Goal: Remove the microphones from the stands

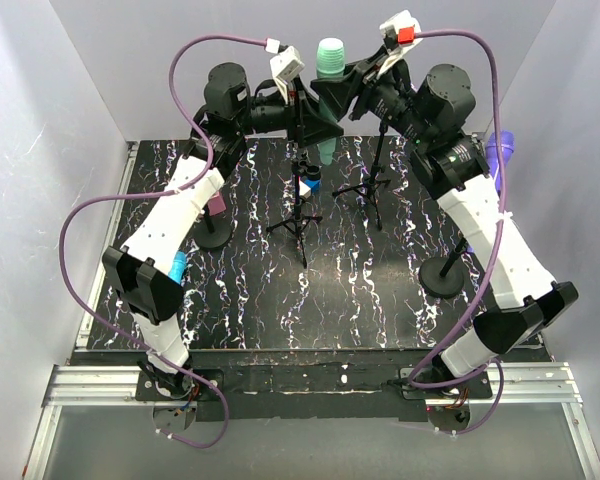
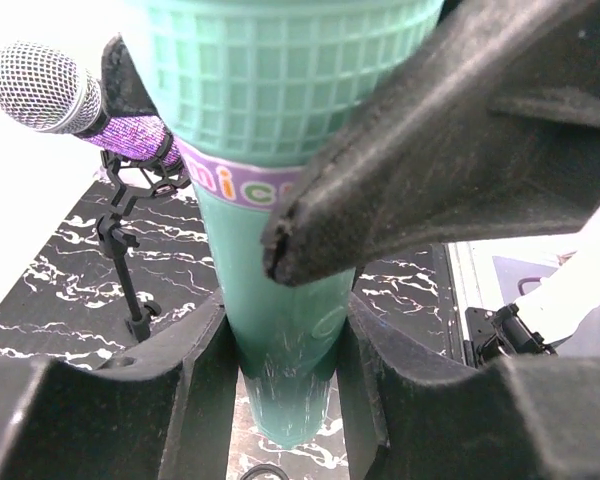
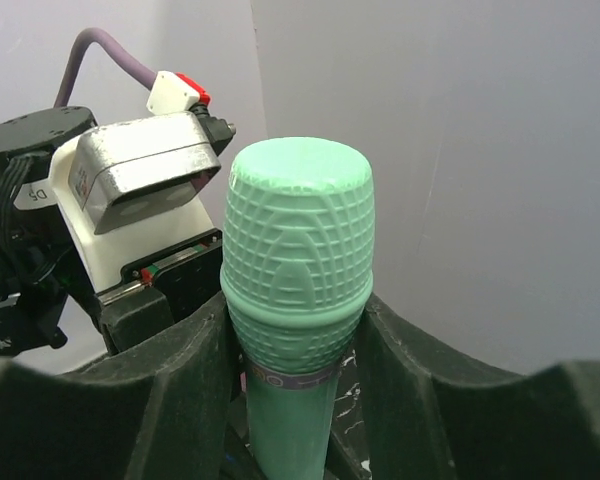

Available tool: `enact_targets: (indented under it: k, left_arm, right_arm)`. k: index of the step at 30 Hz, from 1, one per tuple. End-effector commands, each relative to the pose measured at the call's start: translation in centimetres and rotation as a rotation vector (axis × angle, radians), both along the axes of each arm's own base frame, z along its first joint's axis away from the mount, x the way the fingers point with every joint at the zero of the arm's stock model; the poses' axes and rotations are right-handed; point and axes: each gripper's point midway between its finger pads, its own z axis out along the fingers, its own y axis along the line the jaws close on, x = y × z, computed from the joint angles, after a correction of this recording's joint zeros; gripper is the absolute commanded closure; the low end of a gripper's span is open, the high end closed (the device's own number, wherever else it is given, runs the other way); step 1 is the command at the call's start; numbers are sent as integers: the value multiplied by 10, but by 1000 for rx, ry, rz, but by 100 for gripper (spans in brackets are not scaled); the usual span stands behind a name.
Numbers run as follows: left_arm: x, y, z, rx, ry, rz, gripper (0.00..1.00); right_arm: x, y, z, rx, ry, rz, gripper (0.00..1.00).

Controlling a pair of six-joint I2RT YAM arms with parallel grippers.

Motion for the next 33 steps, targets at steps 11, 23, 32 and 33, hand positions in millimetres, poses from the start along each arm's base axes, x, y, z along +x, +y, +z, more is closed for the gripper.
enact_targets:
  k: [11, 23, 32, 33]
  left_arm:
    - [21, 128, 96, 118, -436, 671, 100]
    - [-11, 397, -29, 1117, -202, 1488, 100]
    - [-86, 490, -186, 1206, 645, 1562, 100]
    - [-91, 489, -204, 1225, 686, 1530, 100]
  right_arm:
    - [-123, -59, -99, -315, -8, 112, 15]
    - [-177, -86, -192, -488, 157, 204, 18]
    - [-172, -78, -197, -490, 164, 233, 18]
    - [-174, -78, -198, -491, 169, 243, 18]
